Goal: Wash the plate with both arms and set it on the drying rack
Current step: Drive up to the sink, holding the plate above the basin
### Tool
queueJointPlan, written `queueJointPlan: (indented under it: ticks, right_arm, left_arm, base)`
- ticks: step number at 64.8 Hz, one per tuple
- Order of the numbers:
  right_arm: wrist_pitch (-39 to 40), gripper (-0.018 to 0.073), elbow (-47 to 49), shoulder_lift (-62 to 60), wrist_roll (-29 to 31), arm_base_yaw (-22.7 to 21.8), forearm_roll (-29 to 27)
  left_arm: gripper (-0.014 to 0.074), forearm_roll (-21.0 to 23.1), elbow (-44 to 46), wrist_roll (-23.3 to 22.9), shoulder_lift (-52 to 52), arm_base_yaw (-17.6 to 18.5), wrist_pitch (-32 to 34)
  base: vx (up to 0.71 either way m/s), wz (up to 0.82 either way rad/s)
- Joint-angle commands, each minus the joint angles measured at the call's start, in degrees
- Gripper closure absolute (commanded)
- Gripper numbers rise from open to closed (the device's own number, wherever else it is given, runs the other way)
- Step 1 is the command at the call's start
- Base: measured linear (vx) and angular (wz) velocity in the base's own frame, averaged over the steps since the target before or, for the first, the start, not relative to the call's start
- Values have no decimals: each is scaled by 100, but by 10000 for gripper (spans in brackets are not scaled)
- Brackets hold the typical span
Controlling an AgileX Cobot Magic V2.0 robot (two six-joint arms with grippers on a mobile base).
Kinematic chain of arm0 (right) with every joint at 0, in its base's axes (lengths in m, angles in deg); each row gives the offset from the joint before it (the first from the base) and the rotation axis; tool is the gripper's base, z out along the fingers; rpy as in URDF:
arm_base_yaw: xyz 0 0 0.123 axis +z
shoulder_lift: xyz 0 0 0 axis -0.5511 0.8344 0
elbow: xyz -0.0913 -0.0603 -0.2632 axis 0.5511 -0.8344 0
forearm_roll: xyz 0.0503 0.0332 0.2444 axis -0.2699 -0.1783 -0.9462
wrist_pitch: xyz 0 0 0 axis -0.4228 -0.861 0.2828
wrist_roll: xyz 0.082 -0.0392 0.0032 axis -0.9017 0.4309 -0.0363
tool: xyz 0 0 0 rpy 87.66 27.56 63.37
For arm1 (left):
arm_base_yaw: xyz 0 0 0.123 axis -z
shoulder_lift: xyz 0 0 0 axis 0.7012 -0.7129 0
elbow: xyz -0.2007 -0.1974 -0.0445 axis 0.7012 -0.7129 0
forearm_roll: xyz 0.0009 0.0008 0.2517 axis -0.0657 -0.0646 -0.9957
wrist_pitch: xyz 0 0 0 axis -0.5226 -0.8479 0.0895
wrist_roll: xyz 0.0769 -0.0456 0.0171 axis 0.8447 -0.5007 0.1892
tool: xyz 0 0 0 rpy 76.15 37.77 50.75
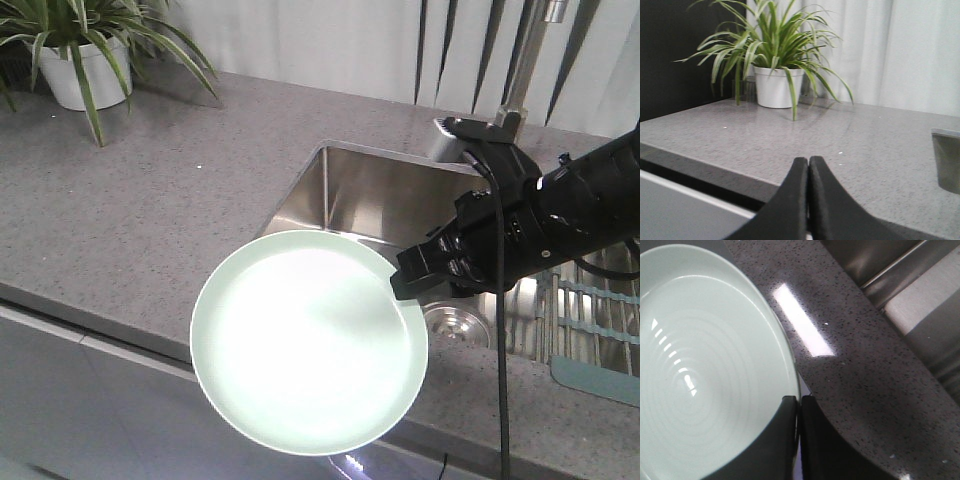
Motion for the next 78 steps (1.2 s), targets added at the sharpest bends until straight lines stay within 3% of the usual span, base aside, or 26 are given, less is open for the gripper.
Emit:
queueJointPlan:
  ticks: [1,78]
  right_arm:
    - [125,561,139,-189,67,-9,-246]
    - [125,561,139,-189,67,-9,-246]
  left_arm:
    - [603,10,164,-45,81,-8,404]
    - [603,10,164,-45,81,-8,404]
  base:
    - [7,-26]
    - [6,-23]
